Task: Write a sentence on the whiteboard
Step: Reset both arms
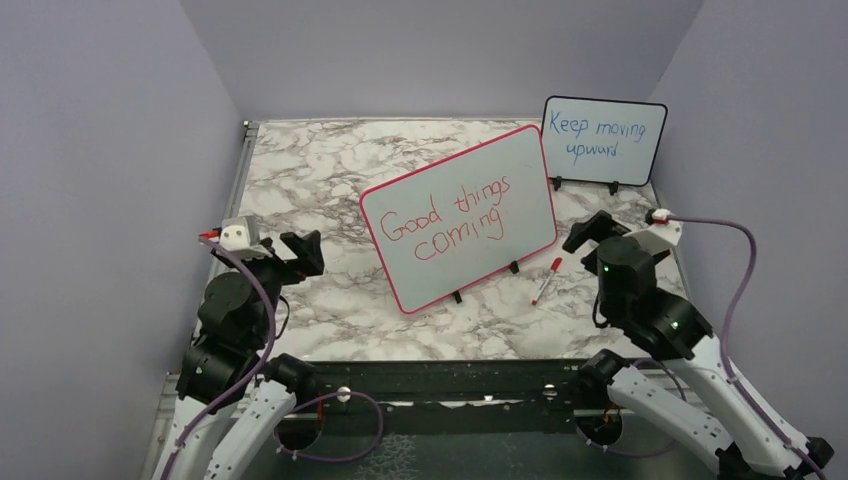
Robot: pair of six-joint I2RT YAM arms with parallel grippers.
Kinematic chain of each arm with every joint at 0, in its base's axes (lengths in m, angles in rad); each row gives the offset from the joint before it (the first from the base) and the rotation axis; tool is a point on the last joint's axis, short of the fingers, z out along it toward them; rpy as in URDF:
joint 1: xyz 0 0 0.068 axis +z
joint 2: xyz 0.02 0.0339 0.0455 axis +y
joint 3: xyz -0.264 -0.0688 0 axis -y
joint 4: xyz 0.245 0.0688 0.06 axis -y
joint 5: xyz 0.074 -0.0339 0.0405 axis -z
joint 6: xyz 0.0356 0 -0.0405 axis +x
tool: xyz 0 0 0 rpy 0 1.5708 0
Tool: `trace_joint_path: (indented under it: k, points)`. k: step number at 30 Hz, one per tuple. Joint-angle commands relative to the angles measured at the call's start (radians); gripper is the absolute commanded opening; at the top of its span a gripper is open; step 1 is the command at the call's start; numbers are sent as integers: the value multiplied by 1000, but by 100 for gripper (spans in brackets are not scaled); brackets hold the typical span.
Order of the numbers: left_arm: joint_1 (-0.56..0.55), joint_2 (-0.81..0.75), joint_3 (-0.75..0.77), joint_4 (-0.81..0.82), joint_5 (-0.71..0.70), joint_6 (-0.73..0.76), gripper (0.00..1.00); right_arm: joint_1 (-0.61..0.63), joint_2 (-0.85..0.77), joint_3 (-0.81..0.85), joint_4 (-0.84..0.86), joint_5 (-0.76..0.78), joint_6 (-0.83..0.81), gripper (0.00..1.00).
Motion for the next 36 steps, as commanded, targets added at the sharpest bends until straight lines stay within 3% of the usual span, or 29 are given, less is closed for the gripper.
trace_joint_path:
  k: [1, 5, 15, 36]
  points:
    - [4, -60, 69, -18, -1, 49, 99, -4, -96, 80, -29, 41, -241, 100]
    - [3, -104, 79, -18, -2, 51, 99, -4, -180, 155, -56, 5, -324, 100]
    - [4, -294, -93, 30, -89, 2, 99, -3, -442, -37, 165, -32, -496, 100]
    - [4, -340, -100, 29, -99, 7, 99, -4, -425, -59, 160, -27, -482, 100]
